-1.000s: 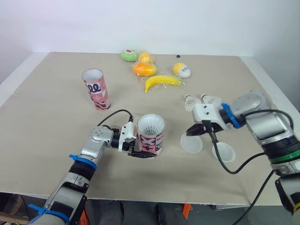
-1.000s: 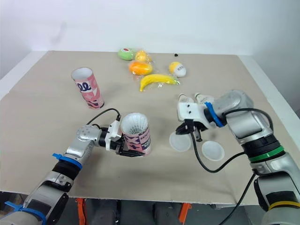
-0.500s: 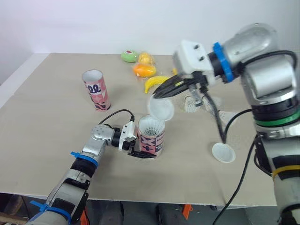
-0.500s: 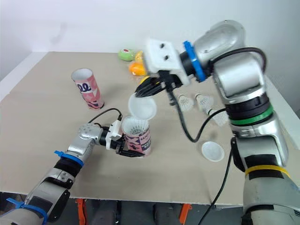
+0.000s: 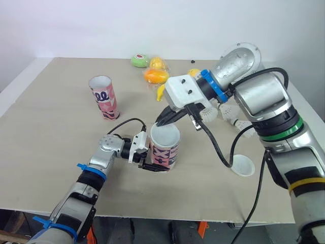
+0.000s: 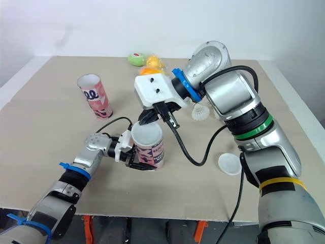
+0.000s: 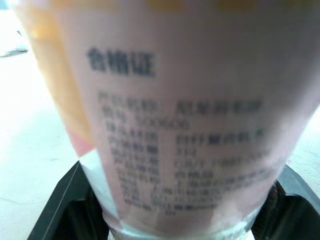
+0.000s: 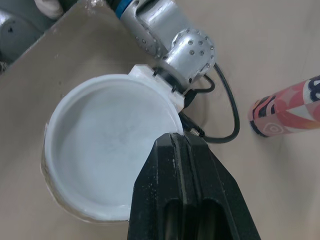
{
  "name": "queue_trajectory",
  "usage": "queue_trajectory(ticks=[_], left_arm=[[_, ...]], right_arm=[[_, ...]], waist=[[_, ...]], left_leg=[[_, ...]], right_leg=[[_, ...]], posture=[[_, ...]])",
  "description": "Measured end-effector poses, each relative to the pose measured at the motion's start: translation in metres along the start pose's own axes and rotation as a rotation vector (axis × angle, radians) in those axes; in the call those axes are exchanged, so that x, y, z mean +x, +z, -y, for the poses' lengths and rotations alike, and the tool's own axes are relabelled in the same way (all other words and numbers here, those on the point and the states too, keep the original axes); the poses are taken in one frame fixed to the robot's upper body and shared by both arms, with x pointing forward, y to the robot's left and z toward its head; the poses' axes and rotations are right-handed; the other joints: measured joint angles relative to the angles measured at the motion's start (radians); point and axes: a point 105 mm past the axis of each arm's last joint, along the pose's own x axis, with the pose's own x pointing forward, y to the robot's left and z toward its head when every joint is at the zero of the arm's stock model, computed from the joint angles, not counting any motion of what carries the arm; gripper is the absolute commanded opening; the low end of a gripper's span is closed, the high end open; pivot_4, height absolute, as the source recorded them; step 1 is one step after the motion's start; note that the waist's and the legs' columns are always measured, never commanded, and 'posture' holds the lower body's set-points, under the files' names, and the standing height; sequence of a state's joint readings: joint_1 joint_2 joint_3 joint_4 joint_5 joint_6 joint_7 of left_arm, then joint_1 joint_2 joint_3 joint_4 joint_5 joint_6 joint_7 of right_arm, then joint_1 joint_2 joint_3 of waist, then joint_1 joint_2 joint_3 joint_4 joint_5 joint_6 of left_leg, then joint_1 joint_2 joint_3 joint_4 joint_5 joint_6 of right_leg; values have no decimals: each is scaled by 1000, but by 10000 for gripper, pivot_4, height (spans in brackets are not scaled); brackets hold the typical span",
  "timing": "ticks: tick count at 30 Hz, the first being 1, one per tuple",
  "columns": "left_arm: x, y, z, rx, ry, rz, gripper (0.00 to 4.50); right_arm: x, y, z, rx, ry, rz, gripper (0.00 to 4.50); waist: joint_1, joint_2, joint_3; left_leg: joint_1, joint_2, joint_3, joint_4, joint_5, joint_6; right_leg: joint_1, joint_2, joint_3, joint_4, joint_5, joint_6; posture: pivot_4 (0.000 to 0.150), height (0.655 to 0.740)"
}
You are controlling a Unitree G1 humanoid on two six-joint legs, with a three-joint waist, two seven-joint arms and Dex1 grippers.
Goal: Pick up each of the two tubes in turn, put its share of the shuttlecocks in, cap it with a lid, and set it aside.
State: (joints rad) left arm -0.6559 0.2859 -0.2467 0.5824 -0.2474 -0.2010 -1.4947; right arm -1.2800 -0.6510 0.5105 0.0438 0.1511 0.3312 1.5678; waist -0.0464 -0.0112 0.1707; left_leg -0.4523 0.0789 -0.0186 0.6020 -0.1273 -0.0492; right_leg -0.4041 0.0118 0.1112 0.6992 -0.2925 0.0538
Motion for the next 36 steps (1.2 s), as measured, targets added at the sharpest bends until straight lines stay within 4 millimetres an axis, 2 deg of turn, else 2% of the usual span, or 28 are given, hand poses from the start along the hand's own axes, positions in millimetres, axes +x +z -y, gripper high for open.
queue_trajectory(ticks=[9,16,20,36], left_arm=[[0,-1,-1,-10,-1,-4,29117],[-2,-2,-2,-16,5,-1,29117],[-2,-2,-3,-19,8,-1,29117],[-3,-3,-4,-26,12,-1,29117]], right_arm=[[-1,2,1,-77,44,-68,259],[-10,12,18,-104,34,-71,259],[-10,8,21,-95,40,-76,259],[2,4,3,-88,113,-56,259]], waist=[[0,0,0],[-1,0,0],[-1,0,0],[-1,0,0]], left_leg=[[0,0,0,0,0,0],[1,0,0,0,0,0],[1,0,0,0,0,0],[2,0,0,0,0,0]], right_leg=[[0,0,0,0,0,0],[0,0,0,0,0,0],[0,0,0,0,1,-1],[0,0,0,0,2,-1]], posture=[[1500,7400],[1500,7400],[1500,7400],[1500,7400]])
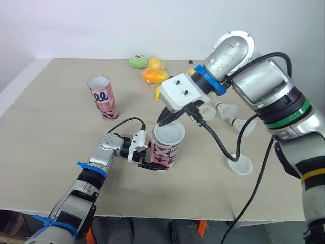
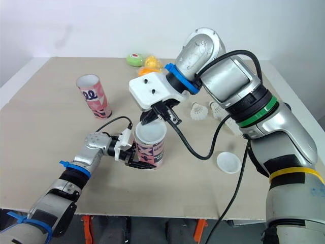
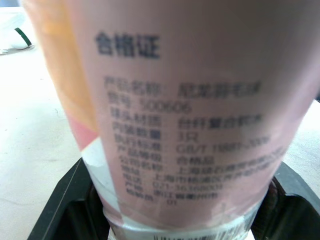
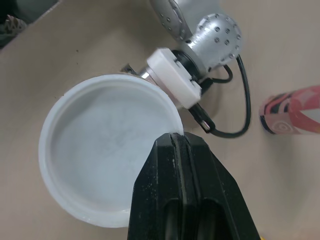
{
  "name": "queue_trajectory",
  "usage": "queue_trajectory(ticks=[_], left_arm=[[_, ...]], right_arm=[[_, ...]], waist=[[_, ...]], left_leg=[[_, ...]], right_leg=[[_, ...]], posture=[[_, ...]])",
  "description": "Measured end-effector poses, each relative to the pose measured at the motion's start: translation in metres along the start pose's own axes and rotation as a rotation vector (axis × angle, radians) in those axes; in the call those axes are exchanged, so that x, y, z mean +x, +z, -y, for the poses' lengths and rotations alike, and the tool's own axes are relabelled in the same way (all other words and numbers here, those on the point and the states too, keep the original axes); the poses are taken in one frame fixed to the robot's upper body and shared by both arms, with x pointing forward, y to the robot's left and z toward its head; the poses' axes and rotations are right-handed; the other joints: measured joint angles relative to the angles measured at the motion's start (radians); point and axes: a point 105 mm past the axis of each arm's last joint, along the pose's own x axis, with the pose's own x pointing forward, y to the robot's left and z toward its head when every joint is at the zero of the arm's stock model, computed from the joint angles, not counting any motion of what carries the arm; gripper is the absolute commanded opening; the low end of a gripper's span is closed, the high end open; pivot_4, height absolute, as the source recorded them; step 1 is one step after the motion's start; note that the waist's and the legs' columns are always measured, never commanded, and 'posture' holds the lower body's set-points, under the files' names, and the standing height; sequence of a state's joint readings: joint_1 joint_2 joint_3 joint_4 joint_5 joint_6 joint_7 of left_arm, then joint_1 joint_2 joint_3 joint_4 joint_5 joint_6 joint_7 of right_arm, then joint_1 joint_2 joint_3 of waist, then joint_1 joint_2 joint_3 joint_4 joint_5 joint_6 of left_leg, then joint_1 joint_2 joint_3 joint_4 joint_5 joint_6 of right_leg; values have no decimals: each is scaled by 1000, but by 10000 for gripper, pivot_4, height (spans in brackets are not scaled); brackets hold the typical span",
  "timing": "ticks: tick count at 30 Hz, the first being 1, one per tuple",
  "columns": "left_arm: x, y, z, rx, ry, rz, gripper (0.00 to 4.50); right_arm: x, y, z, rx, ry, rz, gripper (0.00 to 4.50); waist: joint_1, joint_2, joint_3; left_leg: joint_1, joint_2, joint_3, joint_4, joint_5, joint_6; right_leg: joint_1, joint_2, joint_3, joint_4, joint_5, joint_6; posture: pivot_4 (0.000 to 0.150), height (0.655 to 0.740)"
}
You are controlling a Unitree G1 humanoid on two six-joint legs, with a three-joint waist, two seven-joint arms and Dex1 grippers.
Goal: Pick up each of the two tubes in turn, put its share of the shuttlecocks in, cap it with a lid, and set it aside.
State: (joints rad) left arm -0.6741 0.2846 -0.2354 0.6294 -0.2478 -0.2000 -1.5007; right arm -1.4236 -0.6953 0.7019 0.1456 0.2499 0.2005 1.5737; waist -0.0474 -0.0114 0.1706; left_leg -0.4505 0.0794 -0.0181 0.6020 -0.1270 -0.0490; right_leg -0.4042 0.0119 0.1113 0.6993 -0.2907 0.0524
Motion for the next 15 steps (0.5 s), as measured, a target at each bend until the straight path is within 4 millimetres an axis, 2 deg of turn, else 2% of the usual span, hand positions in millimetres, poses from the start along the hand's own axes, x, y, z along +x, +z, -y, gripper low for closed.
queue_trajectory(ticks=[6,15], left_arm=[[-1,0,0,-2,2,-1,29117],[-2,0,0,-5,6,1,29117]], right_arm=[[6,0,5,8,-2,9,259],[1,-5,10,11,-22,-7,259]], waist=[[0,0,0],[-1,0,0]], left_leg=[[1,0,0,0,0,0],[1,0,0,0,0,0]], right_leg=[[0,0,0,0,0,0],[0,0,0,0,0,-1]], posture=[[1500,7400],[1500,7400]])
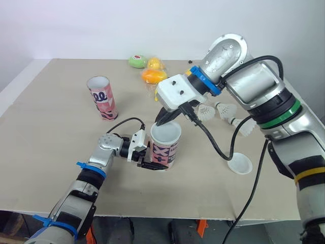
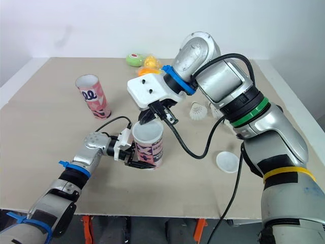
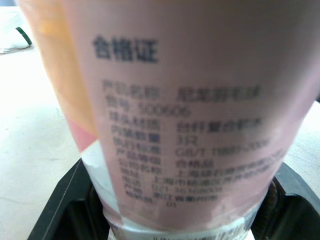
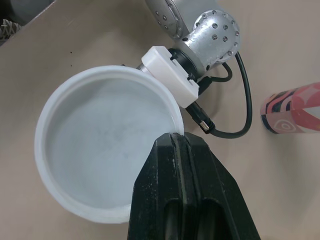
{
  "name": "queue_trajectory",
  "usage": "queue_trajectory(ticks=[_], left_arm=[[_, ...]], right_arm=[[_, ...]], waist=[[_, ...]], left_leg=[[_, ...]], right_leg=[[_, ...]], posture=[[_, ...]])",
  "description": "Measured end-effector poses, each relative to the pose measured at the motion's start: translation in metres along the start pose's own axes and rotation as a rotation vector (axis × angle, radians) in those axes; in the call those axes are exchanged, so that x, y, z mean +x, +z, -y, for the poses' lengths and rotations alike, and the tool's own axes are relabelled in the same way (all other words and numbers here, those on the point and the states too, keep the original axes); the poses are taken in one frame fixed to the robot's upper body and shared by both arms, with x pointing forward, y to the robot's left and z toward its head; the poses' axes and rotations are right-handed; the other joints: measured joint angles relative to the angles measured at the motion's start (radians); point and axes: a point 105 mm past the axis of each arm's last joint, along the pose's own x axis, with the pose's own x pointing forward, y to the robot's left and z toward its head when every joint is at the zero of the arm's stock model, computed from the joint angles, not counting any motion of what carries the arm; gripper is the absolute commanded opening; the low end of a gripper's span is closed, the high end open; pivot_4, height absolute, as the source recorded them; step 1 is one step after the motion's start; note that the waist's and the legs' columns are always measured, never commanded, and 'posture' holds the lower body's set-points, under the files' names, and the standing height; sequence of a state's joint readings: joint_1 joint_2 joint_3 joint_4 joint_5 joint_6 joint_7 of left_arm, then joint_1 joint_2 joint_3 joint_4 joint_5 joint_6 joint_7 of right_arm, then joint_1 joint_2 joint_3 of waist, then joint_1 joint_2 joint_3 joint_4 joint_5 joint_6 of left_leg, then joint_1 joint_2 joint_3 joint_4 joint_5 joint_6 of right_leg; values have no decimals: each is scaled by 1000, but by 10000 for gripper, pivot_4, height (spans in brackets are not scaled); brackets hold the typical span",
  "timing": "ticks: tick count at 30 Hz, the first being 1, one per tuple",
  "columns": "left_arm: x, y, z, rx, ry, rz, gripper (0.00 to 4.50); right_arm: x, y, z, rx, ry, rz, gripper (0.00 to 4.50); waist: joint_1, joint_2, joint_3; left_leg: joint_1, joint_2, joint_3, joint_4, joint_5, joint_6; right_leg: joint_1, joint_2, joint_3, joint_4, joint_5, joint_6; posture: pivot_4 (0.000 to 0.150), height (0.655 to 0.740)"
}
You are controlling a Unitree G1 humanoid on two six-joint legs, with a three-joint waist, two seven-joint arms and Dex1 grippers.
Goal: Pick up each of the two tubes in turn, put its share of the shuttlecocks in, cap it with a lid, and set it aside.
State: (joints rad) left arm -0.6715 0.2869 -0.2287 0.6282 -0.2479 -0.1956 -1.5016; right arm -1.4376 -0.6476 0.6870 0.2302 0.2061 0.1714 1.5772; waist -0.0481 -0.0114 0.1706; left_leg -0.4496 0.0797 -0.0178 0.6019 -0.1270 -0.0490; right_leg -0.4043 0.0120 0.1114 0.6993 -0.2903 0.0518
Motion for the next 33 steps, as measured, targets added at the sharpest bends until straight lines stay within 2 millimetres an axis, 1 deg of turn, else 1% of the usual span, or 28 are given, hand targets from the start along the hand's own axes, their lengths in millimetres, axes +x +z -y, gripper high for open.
queue_trajectory(ticks=[3,5,18,22,26,33], left_arm=[[0,0,0,1,-2,0,29117],[0,0,0,1,-4,0,29117],[0,0,0,1,-3,0,29117],[-1,0,0,1,-2,-1,29117],[0,0,0,1,-2,0,29117],[0,0,0,2,-2,-1,29117]], right_arm=[[-9,2,5,-8,-35,-10,259],[-11,4,7,-15,-43,-12,259],[-10,4,6,-28,-42,-19,259],[-3,8,7,-37,-27,1,259],[-2,10,6,-40,-24,5,259],[-4,10,-3,-38,-14,11,259]], waist=[[0,0,0],[0,0,0],[0,0,0],[0,0,0],[0,0,0],[0,0,0]], left_leg=[[0,0,0,0,0,0],[0,0,0,0,0,0],[0,0,0,-1,0,0],[0,0,0,-1,0,0],[0,0,0,-1,0,0],[0,0,0,-1,0,0]], right_leg=[[0,0,0,0,0,0],[0,0,0,0,0,0],[0,0,0,0,0,0],[0,0,0,0,0,0],[0,0,0,0,0,0],[-1,0,0,0,0,0]], posture=[[1500,7400],[1500,7400],[1500,7400],[1500,7400],[1500,7400],[1500,7400]])
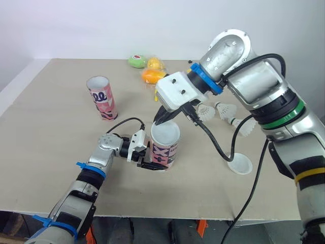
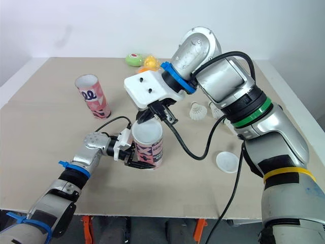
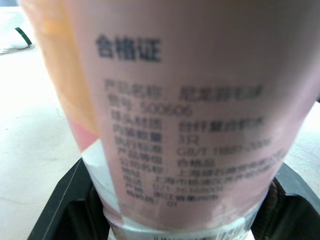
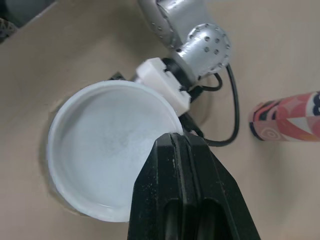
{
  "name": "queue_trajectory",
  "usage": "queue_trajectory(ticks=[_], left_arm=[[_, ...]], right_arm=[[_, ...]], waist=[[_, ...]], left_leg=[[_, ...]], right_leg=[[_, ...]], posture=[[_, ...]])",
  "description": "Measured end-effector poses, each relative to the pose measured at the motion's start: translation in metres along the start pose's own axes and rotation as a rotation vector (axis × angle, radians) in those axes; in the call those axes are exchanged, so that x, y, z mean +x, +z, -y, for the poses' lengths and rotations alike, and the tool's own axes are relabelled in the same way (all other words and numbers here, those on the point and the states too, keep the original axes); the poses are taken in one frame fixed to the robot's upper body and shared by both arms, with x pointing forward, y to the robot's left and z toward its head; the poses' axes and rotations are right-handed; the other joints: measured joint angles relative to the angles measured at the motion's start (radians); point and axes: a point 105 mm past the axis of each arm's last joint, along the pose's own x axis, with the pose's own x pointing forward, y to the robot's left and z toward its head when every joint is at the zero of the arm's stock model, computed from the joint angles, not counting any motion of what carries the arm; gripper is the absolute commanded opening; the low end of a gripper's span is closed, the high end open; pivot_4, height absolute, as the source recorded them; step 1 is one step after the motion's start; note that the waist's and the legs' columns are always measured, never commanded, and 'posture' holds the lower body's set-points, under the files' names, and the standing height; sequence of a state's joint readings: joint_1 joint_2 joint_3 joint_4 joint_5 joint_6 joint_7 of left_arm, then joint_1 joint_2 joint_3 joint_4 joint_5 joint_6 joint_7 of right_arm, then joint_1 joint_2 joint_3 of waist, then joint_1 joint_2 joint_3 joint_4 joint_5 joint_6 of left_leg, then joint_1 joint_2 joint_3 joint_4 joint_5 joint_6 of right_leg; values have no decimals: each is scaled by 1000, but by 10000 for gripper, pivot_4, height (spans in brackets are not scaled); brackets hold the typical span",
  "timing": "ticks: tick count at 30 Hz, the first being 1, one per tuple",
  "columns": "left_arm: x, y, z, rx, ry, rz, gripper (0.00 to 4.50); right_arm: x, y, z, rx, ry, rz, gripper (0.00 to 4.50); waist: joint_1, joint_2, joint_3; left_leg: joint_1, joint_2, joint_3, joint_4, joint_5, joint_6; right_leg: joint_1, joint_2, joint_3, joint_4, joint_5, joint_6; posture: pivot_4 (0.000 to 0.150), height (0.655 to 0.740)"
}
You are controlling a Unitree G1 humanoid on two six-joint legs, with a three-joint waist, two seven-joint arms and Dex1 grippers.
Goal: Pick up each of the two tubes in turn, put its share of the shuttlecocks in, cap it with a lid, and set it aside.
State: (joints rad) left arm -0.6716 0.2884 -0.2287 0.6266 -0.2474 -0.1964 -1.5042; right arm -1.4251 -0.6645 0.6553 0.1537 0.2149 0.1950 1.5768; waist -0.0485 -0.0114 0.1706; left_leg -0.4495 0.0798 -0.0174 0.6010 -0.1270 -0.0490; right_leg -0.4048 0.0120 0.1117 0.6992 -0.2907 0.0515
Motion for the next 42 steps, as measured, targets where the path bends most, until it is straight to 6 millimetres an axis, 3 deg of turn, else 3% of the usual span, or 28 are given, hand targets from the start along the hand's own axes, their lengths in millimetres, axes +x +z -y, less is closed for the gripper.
queue_trajectory(ticks=[12,20,42], left_arm=[[1,0,0,1,-5,0,29117],[0,-1,-1,-4,3,2,29117],[0,-1,-1,-4,5,2,29117]], right_arm=[[1,-2,-2,5,13,-4,259],[-4,-1,12,-4,9,-22,259],[8,-1,3,0,75,-14,259]], waist=[[0,0,0],[0,0,0],[0,0,0]], left_leg=[[0,0,0,0,0,0],[0,0,0,0,0,0],[0,0,0,0,0,0]], right_leg=[[0,0,0,0,-2,-2],[0,0,0,0,-2,-3],[0,0,0,0,-2,-4]], posture=[[1500,7400],[1500,7400],[1500,7400]])
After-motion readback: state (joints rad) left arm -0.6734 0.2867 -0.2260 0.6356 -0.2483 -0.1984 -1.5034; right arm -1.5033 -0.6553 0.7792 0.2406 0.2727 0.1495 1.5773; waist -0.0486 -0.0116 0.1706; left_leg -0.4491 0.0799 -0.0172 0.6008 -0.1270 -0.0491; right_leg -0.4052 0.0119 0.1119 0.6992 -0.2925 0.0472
